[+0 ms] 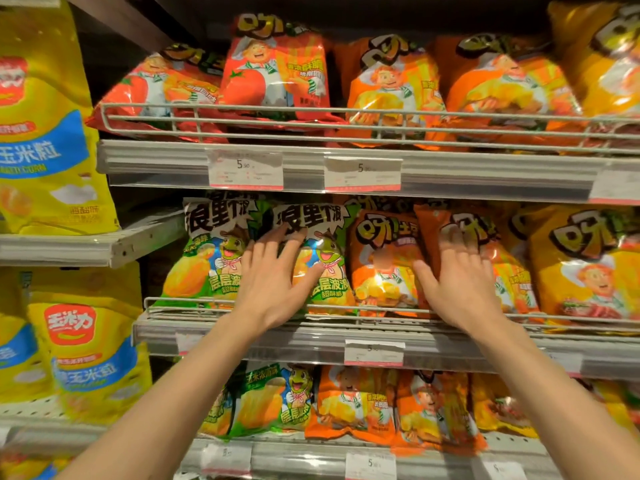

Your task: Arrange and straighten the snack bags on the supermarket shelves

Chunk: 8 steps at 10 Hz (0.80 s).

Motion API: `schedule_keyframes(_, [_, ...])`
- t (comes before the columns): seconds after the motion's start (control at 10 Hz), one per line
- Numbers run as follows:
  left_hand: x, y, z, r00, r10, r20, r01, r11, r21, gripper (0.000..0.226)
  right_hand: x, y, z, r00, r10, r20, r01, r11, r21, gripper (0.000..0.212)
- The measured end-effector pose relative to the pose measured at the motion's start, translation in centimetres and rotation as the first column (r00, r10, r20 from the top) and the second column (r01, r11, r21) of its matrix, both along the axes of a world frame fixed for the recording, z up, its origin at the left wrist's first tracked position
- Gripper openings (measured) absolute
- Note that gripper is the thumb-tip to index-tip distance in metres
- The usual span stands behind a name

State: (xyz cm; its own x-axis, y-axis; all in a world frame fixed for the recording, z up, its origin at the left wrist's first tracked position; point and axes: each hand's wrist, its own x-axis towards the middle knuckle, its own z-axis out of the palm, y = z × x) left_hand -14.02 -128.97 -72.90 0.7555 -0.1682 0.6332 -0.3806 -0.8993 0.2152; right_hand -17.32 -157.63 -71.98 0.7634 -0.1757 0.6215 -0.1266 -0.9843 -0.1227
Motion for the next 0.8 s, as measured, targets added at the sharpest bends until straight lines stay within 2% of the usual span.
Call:
schedule_keyframes(0.2, [0.6,-0.3,-0.9,0.998,0.054,0.017,-0.055,0.998,0.028,0.077,0.8,-0.3,-1.2,0.998,-0.009,-0.056,0.006,0.999,-0.042,0.095])
schedule_keyframes(0.3, [0.5,-0.4,-0.9,0.998,0.053,0.028,-0.054,0.998,0.02,0.073,0.6,-0.4,-1.2,1.0,0.01,-0.012,-0.011,0.999,-0.049,0.091])
schedule_keyframes(0.5, [0.1,-0.6,-1.1,0.998,0.043,0.051,-0.042,0.999,-0.028,0.071,0.5,-0.7,-2.0,0.997,0.047,0.068,-0.044,0.998,-0.036,0.076])
schedule_keyframes(0.7, [-0.3,-0.9,-0.3,0.998,-0.023,-0.053,0.017,0.993,-0.119,0.07,-0.5,-0.4,-1.8,0.955,0.179,0.238,-0.205,0.975,0.087,0.046])
schedule_keyframes(0.8, [-1.2,-0.8,1.0,0.992,-0.053,-0.113,0.028,0.977,-0.21,0.066,-1.7,0.2,-1.0,0.947,0.23,0.225,-0.275,0.94,0.199,0.039])
